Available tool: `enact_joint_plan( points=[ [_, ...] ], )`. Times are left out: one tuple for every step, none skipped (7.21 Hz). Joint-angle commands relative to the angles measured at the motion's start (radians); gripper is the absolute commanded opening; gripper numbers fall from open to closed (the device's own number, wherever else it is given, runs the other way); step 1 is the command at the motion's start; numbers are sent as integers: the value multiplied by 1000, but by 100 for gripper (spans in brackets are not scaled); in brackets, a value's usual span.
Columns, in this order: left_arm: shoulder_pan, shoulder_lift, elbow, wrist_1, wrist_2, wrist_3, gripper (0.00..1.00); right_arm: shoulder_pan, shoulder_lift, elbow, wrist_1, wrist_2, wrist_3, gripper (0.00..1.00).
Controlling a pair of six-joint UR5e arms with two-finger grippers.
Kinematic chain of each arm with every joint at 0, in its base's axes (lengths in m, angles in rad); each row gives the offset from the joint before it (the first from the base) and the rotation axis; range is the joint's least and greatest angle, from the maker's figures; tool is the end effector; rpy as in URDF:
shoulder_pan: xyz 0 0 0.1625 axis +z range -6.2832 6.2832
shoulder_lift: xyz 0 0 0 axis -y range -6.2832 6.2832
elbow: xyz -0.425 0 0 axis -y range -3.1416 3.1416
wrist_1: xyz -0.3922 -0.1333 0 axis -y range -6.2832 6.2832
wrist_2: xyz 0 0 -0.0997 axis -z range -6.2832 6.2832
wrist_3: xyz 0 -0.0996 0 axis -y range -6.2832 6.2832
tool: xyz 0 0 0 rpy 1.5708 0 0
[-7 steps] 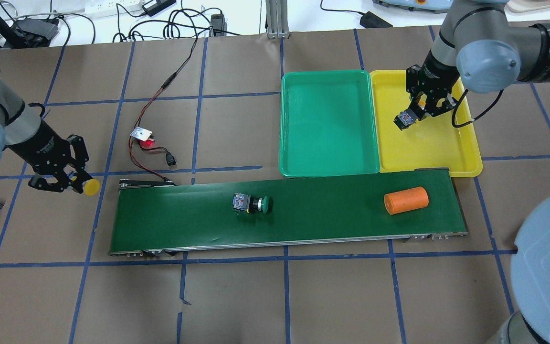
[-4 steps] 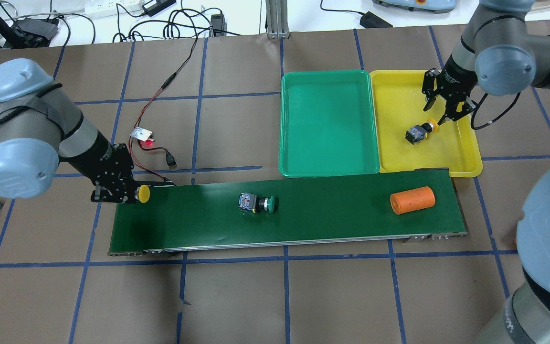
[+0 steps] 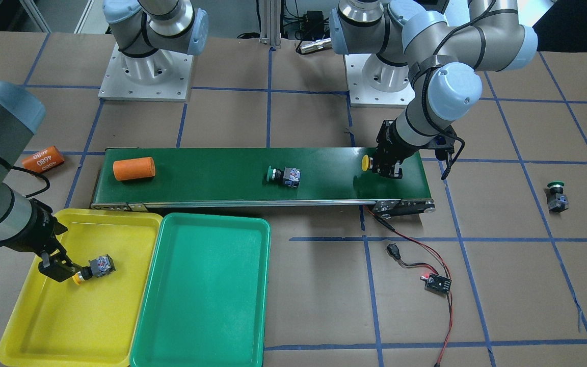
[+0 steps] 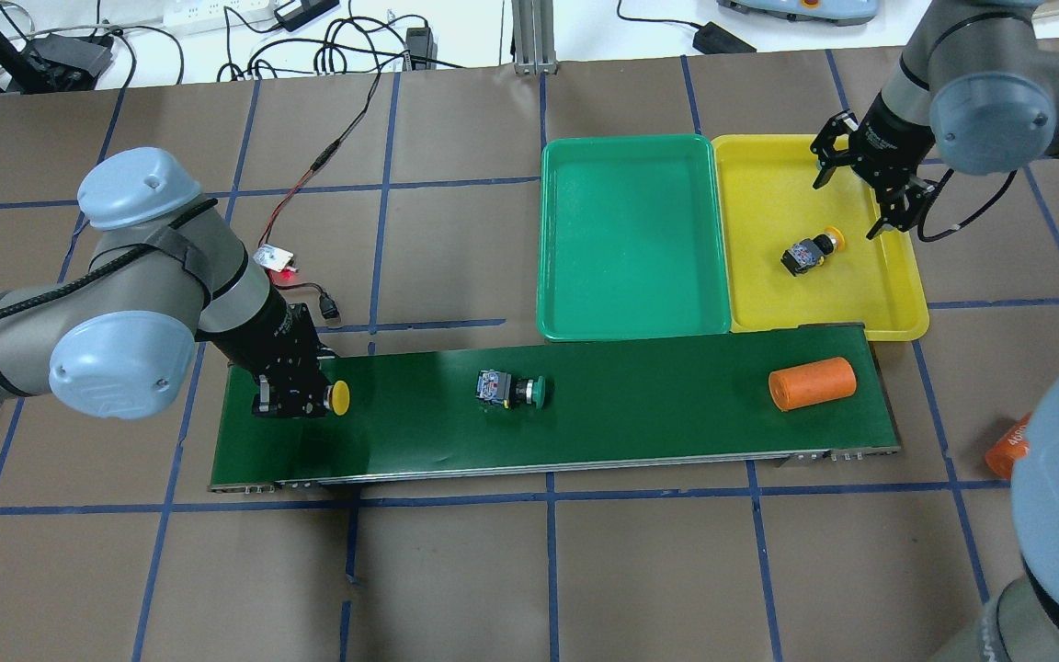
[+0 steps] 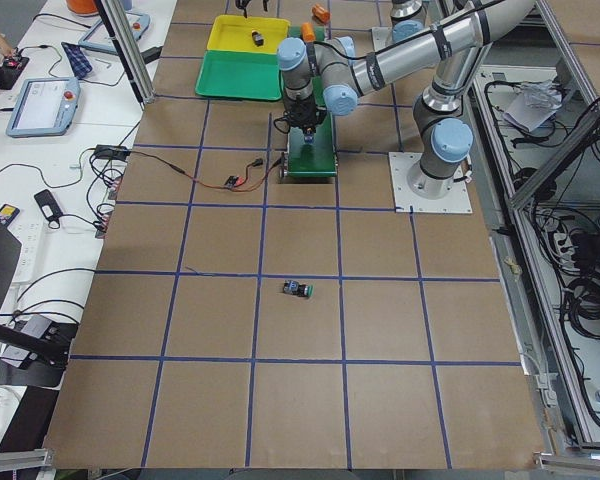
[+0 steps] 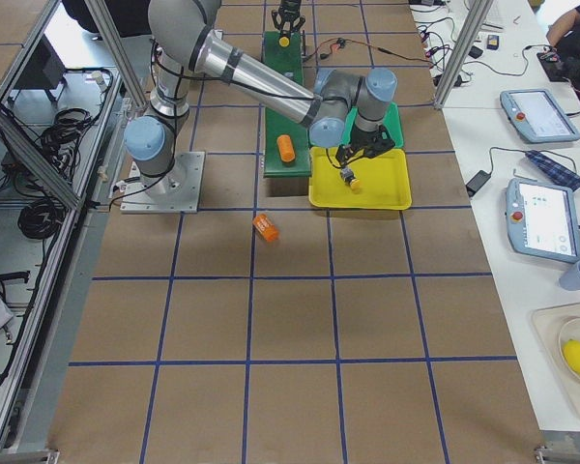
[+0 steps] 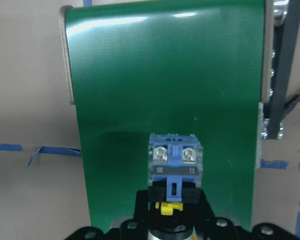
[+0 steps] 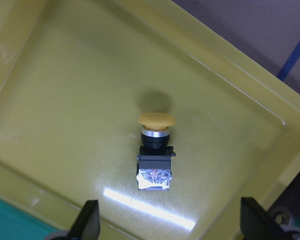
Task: Sort buttons by color to trays
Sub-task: 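Set the yellow button on the belt with the left gripper while the right gripper rises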
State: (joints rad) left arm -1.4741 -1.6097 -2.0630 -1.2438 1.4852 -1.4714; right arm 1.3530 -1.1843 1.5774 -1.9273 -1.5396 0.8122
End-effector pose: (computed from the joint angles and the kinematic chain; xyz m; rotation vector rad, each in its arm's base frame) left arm -0.0994 -0.4439 0.2711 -2.1710 2.1578 0.3255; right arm -0.0005 -0.6333 0.3028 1.5383 2.7164 0.0689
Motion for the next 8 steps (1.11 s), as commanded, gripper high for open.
enact_joint_plan(
  points=[
    [-2,-16,-14,50,24,2,84,87,-101,1,90,-2,41,100],
    [-2,-18,-12,55,39,14,100,133,-165,1,185,-2,74,100],
    [6,-1,4,61,41,25,100,170,-228,6,229,-5,114,100],
    [32,20,39,64,46,107,100,223,-276,22,263,-4,146,100],
    [129,25,67,40,49,295,100,279,-287,50,270,2,232,100],
    [270,22,79,31,88,485,100,332,-290,90,260,6,360,100],
    [411,8,81,44,96,725,100,380,-275,104,258,6,411,100],
    [529,-21,92,88,96,963,100,405,-252,114,226,6,421,100]
  ],
)
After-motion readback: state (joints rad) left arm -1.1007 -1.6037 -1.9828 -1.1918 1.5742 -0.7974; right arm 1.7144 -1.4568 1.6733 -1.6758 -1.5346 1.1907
